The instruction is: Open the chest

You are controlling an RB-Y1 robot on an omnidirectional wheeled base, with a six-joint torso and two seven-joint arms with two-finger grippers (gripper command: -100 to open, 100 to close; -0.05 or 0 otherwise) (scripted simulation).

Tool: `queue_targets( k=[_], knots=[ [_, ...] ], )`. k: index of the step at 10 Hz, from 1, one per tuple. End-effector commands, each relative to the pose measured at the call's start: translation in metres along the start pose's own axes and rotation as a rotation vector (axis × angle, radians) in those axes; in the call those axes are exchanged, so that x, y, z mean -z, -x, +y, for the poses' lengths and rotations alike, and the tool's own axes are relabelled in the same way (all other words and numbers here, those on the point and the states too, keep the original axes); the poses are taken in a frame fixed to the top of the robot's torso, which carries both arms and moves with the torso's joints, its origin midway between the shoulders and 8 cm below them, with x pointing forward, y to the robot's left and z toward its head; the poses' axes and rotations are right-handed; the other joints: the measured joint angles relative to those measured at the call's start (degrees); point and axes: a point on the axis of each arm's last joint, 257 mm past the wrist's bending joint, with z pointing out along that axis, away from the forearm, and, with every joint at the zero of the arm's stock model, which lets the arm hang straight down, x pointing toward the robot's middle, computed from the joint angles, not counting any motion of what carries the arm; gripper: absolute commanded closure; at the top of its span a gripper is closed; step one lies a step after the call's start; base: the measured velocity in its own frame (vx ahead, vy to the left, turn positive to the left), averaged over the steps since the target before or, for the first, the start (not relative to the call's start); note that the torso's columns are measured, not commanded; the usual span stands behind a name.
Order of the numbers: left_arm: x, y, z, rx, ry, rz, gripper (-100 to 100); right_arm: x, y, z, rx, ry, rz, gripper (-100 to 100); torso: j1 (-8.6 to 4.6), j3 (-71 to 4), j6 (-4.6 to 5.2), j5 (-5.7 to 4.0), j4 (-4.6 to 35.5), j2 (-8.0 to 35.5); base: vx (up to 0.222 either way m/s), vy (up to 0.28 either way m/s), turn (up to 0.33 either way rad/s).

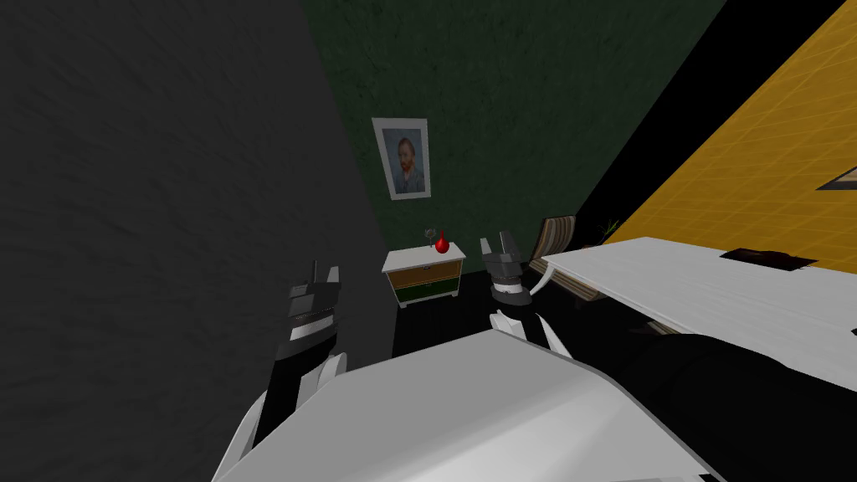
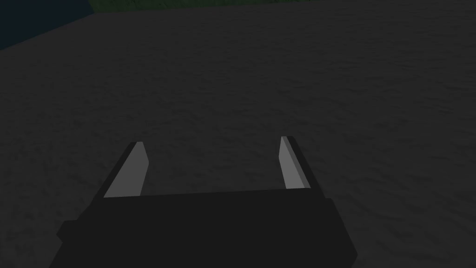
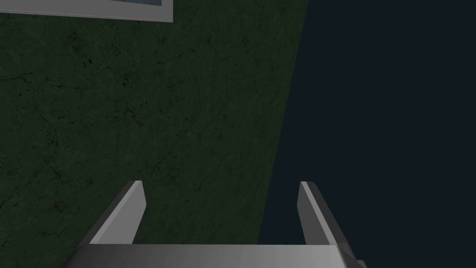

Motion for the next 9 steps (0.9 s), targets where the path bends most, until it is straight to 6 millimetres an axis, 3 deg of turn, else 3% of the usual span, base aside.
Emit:
queue_targets(
  k=[1, 9],
  knots=[
    [0.0, 0.0, 0.0, 0.0, 0.0, 0.0, 0, 0.0, 0.0, 0.0, 0.0, 0.0, 0.0, 0, 0.0, -4.67, 0.0, 0.0, 2.35, 2.32, 0.0, 0.0, 0.0],
    [0.0, 0.0, -0.0002, 0.0, 0.0, 0.0, 0, -0.0001, 0.0, 0.0002, 0.0, 0.0, 0.0, 0, 0.0, -70.73, 0.0, 0.0, 35.37, 35.39, 0.0, 0.0, 0.0]
  ],
)
